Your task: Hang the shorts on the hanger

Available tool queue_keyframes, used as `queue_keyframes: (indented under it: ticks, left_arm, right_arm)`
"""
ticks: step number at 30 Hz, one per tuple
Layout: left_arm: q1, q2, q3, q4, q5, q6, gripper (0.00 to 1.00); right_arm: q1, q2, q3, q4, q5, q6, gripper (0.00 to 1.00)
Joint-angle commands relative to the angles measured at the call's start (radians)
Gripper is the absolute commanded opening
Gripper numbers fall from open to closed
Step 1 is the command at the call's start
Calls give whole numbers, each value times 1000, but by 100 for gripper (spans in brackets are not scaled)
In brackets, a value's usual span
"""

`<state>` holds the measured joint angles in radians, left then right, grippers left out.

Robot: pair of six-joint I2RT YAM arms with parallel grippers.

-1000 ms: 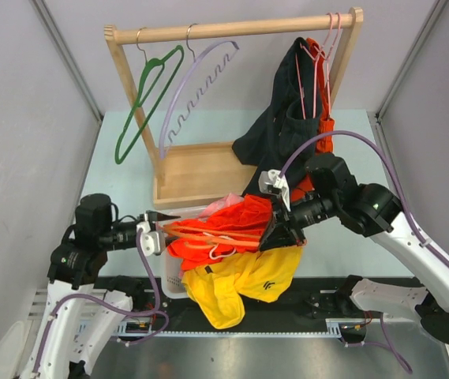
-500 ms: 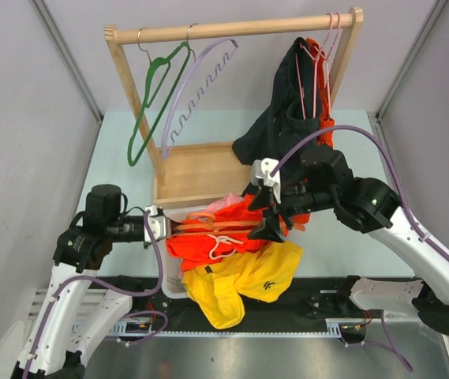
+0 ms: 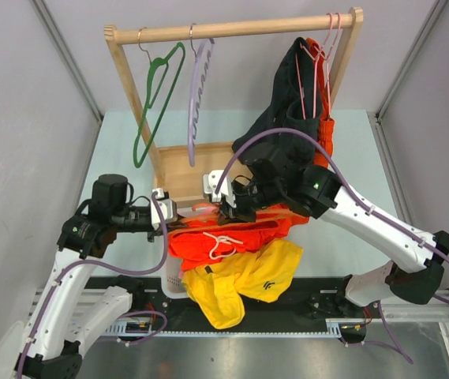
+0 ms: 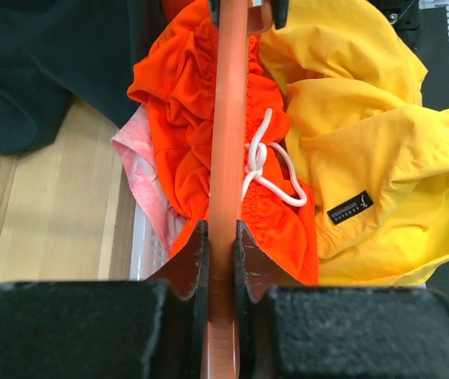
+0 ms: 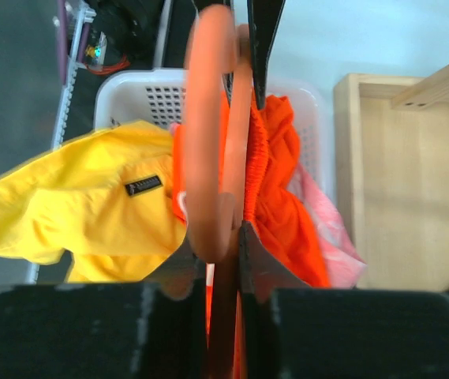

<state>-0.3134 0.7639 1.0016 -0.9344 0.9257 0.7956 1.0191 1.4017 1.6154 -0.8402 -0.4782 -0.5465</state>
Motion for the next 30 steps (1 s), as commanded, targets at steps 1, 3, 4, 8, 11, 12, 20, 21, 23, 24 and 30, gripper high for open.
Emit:
queue_keyframes:
  ticks: [1,3,4,8,11,12,20,21,23,24,30]
  left_arm:
    - [-10,3,40,42,-8,-67,3]
    - [-9,-1,38,45,-21,-85,21]
    - [-9,-5,37,46,-46,-110,28]
    - [39,-18,11,-12,-50,-73,42]
    - [112,-21,-1,-75,-28,-6,43]
    - [144,-15,-3,-92,-31,37,44]
    - [158,46,-44,-221,-91,211,56]
    - [158,49,-49,-218,-105,212,56]
    - [158,61,-63,-192,-116,209,54]
    - [158,64,-66,-181,-120,196,52]
    - [155,97,-101,-158,-143,182,46]
  right_arm:
    - [4,-13,64,-29,-4,-50,0]
    - [-2,-46,48,-48,19,-52,0]
    - [-7,-65,38,-57,26,-53,0]
    - [-19,-150,18,-143,65,-84,0]
    - [-22,-208,21,-218,81,-90,0]
    - [-22,-236,20,-241,76,-93,0]
    - [-20,-270,-38,-274,76,-115,0]
    - [-20,-265,-44,-261,88,-137,0]
    - [-33,-250,-58,-240,99,-144,0]
    - [-39,-244,-58,-220,102,-145,0]
    - [-54,-225,-63,-191,90,-173,0]
